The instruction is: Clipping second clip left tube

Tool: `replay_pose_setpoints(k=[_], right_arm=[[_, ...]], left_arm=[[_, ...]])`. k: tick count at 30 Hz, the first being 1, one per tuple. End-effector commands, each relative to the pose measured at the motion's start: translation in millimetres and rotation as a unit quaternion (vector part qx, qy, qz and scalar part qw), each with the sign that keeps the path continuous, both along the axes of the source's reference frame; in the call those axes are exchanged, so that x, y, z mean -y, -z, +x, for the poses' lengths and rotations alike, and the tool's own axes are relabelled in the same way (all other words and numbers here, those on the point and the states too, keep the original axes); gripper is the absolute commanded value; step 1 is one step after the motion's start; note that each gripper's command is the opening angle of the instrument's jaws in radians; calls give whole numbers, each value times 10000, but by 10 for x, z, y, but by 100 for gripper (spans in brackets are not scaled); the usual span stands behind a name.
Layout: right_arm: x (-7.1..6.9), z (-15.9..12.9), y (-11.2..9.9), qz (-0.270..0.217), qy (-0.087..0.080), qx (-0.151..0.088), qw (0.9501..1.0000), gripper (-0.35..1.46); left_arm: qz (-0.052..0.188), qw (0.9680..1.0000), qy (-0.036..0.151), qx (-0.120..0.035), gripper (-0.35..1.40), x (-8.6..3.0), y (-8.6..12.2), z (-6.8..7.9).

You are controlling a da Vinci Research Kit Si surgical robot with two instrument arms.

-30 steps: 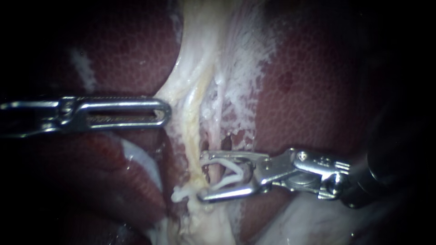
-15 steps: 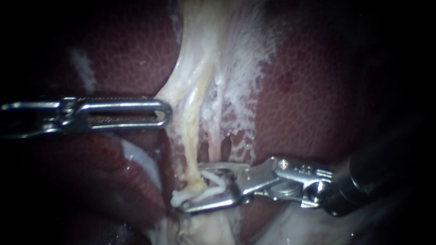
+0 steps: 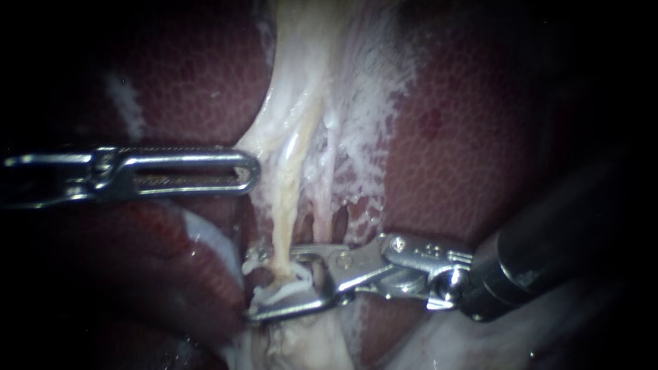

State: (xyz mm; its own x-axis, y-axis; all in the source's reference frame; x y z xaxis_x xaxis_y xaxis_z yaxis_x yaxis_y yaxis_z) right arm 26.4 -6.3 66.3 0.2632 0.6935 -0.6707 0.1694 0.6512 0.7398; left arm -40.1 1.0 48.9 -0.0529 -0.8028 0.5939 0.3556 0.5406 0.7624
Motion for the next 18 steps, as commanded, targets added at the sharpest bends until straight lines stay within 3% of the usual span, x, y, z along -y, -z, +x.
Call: replay_pose_setpoints(k=[1, 5, 9, 10, 15, 18], right_arm=[[0, 0, -1, 7, -3, 4, 10000, 52], [-1, -1, -2, 52, -16, 61, 10000, 49], [-2, -2, -4, 25, 42, 290, 9996, 41], [-3, -3, -5, 14, 54, 334, 9994, 35], [-6, -11, -9, -25, 168, 614, 9980, -27], [-9, -14, -12, -30, 157, 639, 9978, -35]], left_arm=[[-2, 10000, 4, -4, -35, 0, 0, 0], [-3, 10000, 4, -4, -35, 1, 0, 0], [-4, 10000, 4, -5, -35, 1, 0, 0], [-4, 10000, 4, -5, -35, 1, 0, 0], [-5, 10000, 4, -5, -35, 1, 0, 0], [-5, 10000, 4, -5, -35, 1, -1, 0]])
